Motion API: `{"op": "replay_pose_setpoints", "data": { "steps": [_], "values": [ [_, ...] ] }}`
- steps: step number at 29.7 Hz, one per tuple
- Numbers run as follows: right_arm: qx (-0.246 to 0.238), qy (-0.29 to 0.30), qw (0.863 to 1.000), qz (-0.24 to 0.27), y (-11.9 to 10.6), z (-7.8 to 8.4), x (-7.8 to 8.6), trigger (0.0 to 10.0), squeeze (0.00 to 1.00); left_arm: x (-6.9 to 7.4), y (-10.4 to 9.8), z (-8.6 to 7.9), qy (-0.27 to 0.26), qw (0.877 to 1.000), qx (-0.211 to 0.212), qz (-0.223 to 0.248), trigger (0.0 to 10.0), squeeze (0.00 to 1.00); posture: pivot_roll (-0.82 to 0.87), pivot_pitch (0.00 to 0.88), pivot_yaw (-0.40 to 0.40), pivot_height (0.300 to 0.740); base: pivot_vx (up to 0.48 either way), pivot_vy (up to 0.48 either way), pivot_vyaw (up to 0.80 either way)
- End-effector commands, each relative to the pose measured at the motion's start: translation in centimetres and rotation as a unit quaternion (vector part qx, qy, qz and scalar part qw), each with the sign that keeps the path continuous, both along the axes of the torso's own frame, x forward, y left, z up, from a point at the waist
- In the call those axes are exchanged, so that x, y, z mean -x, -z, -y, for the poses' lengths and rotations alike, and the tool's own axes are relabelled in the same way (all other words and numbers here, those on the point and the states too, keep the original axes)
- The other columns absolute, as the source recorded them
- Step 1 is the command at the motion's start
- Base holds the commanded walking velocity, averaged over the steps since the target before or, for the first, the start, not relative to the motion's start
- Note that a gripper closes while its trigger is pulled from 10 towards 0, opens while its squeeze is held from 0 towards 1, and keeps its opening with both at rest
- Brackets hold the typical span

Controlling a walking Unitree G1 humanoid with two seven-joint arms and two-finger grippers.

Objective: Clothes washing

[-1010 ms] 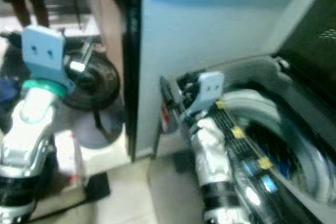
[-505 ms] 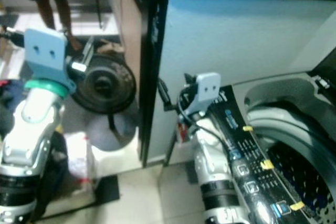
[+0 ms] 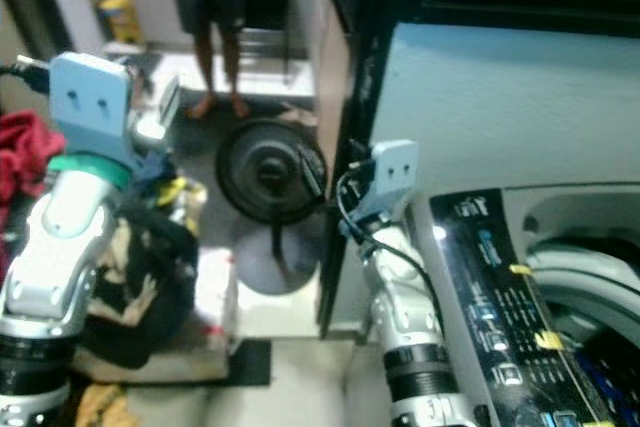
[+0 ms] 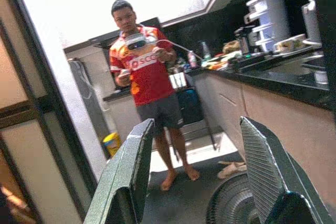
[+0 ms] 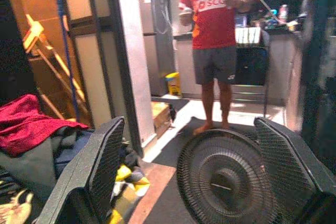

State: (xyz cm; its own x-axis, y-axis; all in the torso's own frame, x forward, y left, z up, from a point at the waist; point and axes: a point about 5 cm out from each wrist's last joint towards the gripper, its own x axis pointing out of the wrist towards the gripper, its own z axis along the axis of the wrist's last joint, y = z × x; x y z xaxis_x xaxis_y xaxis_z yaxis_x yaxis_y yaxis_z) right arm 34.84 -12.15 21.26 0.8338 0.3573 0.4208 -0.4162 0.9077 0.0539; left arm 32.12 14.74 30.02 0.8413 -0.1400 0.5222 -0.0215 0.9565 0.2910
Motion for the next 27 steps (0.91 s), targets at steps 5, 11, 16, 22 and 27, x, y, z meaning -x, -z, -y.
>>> {"op": "replay_pose_setpoints", "data": {
  "steps": [5, 11, 16, 22, 27],
  "values": [
    [0.001, -0.003, 1.0, 0.007, -0.05, -0.07, 0.17, 10.0, 0.0, 0.04, 0.18, -0.01, -0.001, 1.0, -0.002, -0.005, 10.0, 0.0, 0.08, 0.05, -0.024, 0.74, 0.0, 0.0, 0.77],
    [0.003, -0.003, 1.0, 0.006, -0.01, -0.08, 0.13, 10.0, 0.0, -0.01, 0.24, -0.05, -0.002, 1.0, -0.001, -0.007, 10.0, 0.0, 0.08, 0.045, -0.023, 0.74, 0.0, 0.0, 0.77],
    [0.003, -0.003, 1.0, 0.007, -0.03, -0.06, 0.13, 10.0, 0.0, -0.01, 0.24, -0.04, -0.001, 1.0, -0.001, -0.007, 10.0, 0.0, 0.08, 0.045, -0.023, 0.74, 0.0, 0.0, 0.76],
    [0.003, -0.003, 1.0, 0.007, -0.04, -0.06, 0.11, 10.0, 0.0, -0.06, 0.3, -0.09, -0.002, 1.0, -0.001, -0.008, 10.0, 0.0, 0.08, 0.044, -0.023, 0.74, 0.0, 0.0, 0.76],
    [0.0, -0.002, 1.0, 0.007, -0.04, -0.06, 0.11, 10.0, 0.0, -0.06, 0.34, -0.13, -0.002, 1.0, -0.001, -0.008, 10.0, 0.0, 0.08, 0.046, -0.022, 0.74, 0.0, 0.0, 0.68]
  ]
}}
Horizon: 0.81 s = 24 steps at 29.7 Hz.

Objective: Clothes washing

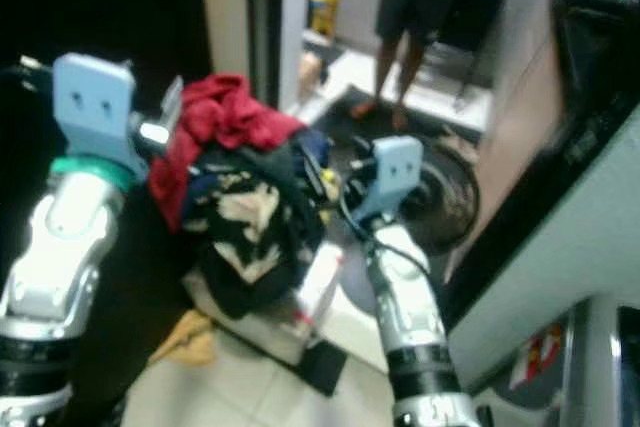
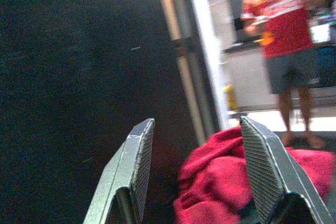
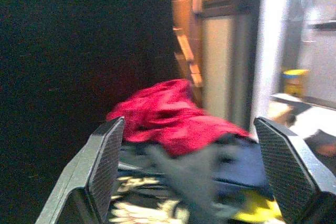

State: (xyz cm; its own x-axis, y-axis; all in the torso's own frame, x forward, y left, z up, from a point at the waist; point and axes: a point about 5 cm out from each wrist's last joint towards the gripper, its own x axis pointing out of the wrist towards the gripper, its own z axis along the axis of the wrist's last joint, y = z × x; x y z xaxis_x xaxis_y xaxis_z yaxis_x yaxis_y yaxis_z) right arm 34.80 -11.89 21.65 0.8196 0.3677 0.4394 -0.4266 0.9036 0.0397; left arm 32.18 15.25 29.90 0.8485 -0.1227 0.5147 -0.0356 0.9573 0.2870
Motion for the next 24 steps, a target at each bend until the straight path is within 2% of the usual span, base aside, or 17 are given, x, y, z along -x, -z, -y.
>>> {"op": "replay_pose_setpoints", "data": {
  "steps": [1, 11, 20, 24],
  "values": [
    [-0.003, 0.003, 1.0, -0.007, 0.4, 0.17, 0.08, 10.0, 0.0, -0.01, 0.28, 0.38, 0.007, 1.0, -0.002, -0.003, 10.0, 0.0, 0.08, 0.047, -0.022, 0.74, 0.382, 0.0, 0.0],
    [-0.012, 0.007, 1.0, -0.008, 0.5, 0.31, 0.17, 10.0, 0.0, -0.13, 0.36, 0.37, 0.009, 1.0, 0.006, -0.005, 10.0, 0.0, 0.07, 0.05, -0.022, 0.74, 0.473, 0.0, 0.0],
    [-0.022, 0.012, 1.0, -0.015, 0.48, 0.64, 0.04, 10.0, 0.0, -0.22, 0.35, 0.59, 0.015, 1.0, 0.007, -0.005, 10.0, 0.0, 0.07, 0.051, -0.022, 0.74, 0.442, 0.0, -0.78],
    [-0.019, 0.018, 1.0, -0.014, 0.48, 0.8, -0.02, 10.0, 0.0, -0.23, 0.37, 0.63, 0.015, 1.0, 0.007, -0.005, 10.0, 0.0, 0.07, 0.051, -0.023, 0.74, 0.422, 0.0, 0.0]
  ]
}}
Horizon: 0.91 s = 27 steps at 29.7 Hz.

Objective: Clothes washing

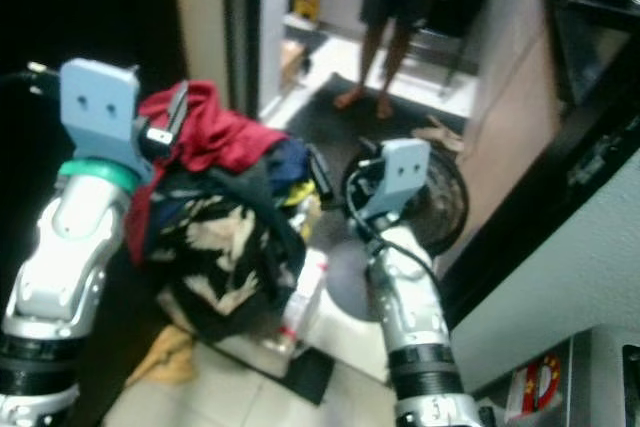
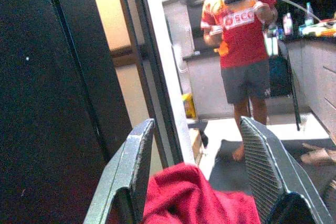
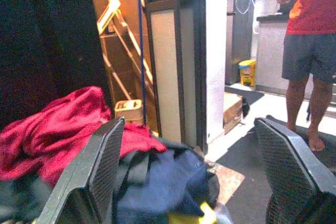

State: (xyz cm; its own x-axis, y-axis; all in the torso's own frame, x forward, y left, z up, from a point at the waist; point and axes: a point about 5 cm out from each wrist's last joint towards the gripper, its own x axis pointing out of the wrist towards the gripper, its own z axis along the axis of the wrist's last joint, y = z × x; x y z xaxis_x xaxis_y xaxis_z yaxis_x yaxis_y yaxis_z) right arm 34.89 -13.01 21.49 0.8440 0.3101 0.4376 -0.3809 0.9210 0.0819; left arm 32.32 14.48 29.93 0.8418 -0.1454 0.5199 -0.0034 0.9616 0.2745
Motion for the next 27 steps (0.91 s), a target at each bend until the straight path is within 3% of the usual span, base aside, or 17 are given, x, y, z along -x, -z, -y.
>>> {"op": "replay_pose_setpoints", "data": {
  "steps": [1, 13, 16, 18, 19, 20, 21, 23, 24, 26, 27],
  "values": [
    [0.001, -0.005, 1.0, -0.005, 0.3, -0.3, 0.1, 10.0, 0.0, -0.1, 0.4, -0.1, -0.002, 1.0, 0.0, -0.008, 10.0, 0.0, 0.07, 0.052, -0.022, 0.74, 0.412, 0.0, 0.0],
    [0.005, -0.007, 1.0, -0.004, 0.3, -0.4, 0.1, 10.0, 0.0, -0.3, 0.6, -0.3, -0.012, 1.0, -0.003, -0.018, 10.0, 0.0, 0.07, 0.052, -0.022, 0.74, 0.362, 0.0, 0.0],
    [0.005, -0.009, 1.0, -0.004, 0.3, -0.5, 0.1, 10.0, 0.0, -0.4, 0.9, -0.2, -0.011, 1.0, -0.007, -0.027, 10.0, 0.0, 0.07, 0.054, -0.021, 0.74, 0.0, 0.0, 0.0],
    [0.005, -0.011, 1.0, -0.005, 0.4, -0.5, 0.2, 10.0, 0.0, -0.7, 2.4, 0.5, 0.016, 0.996, -0.037, -0.078, 10.0, 0.0, 0.07, 0.054, -0.021, 0.74, 0.0, 0.0, 0.0],
    [0.005, -0.011, 1.0, -0.005, 0.4, -0.5, 0.2, 10.0, 0.0, -0.7, 2.4, 0.5, 0.016, 0.996, -0.037, -0.078, 10.0, 0.0, 0.07, 0.054, -0.021, 0.74, 0.0, 0.0, 0.0],
    [0.006, -0.011, 1.0, -0.006, 0.5, -0.5, 0.1, 10.0, 0.0, -0.8, 4.0, 0.9, 0.032, 0.989, -0.063, -0.128, 10.0, 0.0, 0.07, 0.053, -0.022, 0.74, 0.0, 0.0, 0.0],
    [0.006, -0.011, 1.0, -0.006, 0.5, -0.5, 0.1, 10.0, 0.0, -0.8, 4.0, 0.9, 0.032, 0.989, -0.063, -0.128, 10.0, 0.0, 0.07, 0.053, -0.022, 0.74, 0.0, 0.0, 0.0],
    [0.007, -0.011, 1.0, -0.008, 0.7, -0.5, 0.1, 10.0, 0.0, -0.4, 8.0, 1.5, 0.074, 0.963, -0.092, -0.243, 10.0, 0.0, 0.07, 0.054, -0.021, 0.74, 0.0, 0.0, 0.0],
    [0.008, -0.011, 1.0, -0.009, 0.7, -0.5, 0.1, 10.0, 0.0, -0.1, 9.1, 1.6, 0.085, 0.952, -0.094, -0.278, 10.0, 0.0, 0.07, 0.054, -0.021, 0.74, 0.0, 0.0, 0.0],
    [0.008, -0.011, 1.0, -0.009, 0.7, -0.5, 0.1, 10.0, 0.0, -0.1, 9.1, 1.6, 0.085, 0.952, -0.094, -0.278, 10.0, 0.0, 0.07, 0.054, -0.021, 0.74, 0.0, 0.0, 0.0],
    [0.009, -0.01, 1.0, -0.01, 0.8, -0.5, 0.1, 10.0, 0.0, 0.1, 9.8, 1.5, 0.09, 0.946, -0.073, -0.303, 10.0, 0.0, 0.07, 0.053, -0.021, 0.74, 0.0, 0.0, 0.0]
  ]
}}
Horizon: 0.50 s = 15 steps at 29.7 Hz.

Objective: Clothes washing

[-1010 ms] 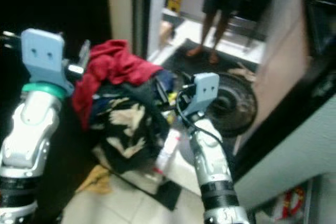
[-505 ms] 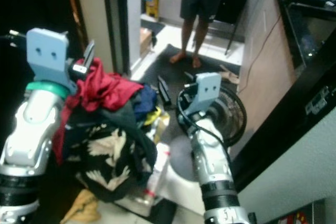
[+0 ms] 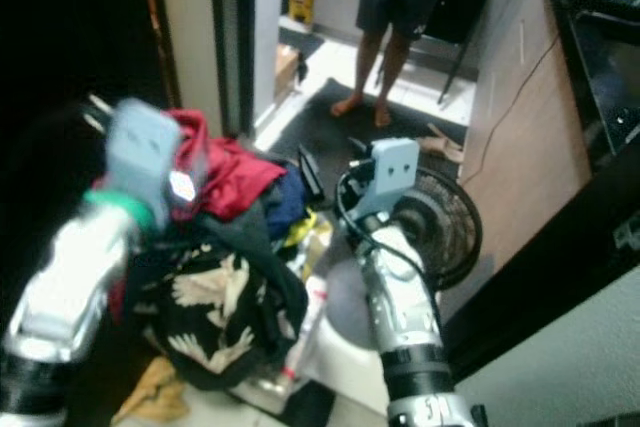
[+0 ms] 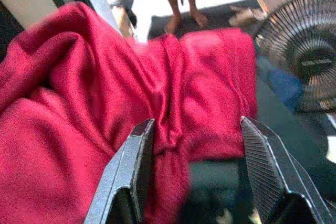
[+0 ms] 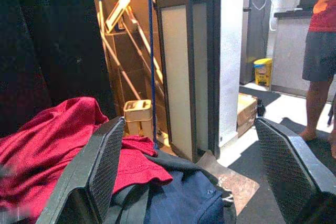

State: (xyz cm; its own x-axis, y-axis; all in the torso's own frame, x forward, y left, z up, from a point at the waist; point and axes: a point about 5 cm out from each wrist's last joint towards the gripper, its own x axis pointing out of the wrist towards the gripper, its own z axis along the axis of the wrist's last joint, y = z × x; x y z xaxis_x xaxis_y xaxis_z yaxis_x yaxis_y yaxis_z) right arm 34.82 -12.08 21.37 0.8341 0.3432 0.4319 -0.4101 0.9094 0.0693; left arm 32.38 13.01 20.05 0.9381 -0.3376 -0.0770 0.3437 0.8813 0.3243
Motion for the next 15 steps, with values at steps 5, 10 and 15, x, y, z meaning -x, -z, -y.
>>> {"op": "replay_pose_setpoints", "data": {
  "steps": [5, 10, 15],
  "values": [
    [0.004, 0.005, 1.0, -0.013, 0.8, 0.4, 0.0, 10.0, 0.0, -0.2, 0.7, -0.1, -0.017, 0.997, 0.054, -0.056, 10.0, 0.0, 0.08, 0.052, -0.026, 0.74, 0.0, 0.0, 0.0],
    [0.005, -0.001, 1.0, -0.014, 0.8, 0.0, -0.2, 10.0, 0.0, -1.3, 0.6, -0.2, -0.056, 0.992, 0.088, -0.066, 10.0, 0.0, 0.08, 0.05, -0.03, 0.74, 0.0, 0.0, 0.0],
    [0.006, -0.002, 1.0, -0.014, 0.8, 0.0, -0.2, 10.0, 0.0, -2.9, -2.3, -1.6, -0.102, 0.984, 0.144, -0.033, 10.0, 0.0, 0.08, 0.05, -0.03, 0.74, 0.0, 0.0, 0.0]
  ]
}}
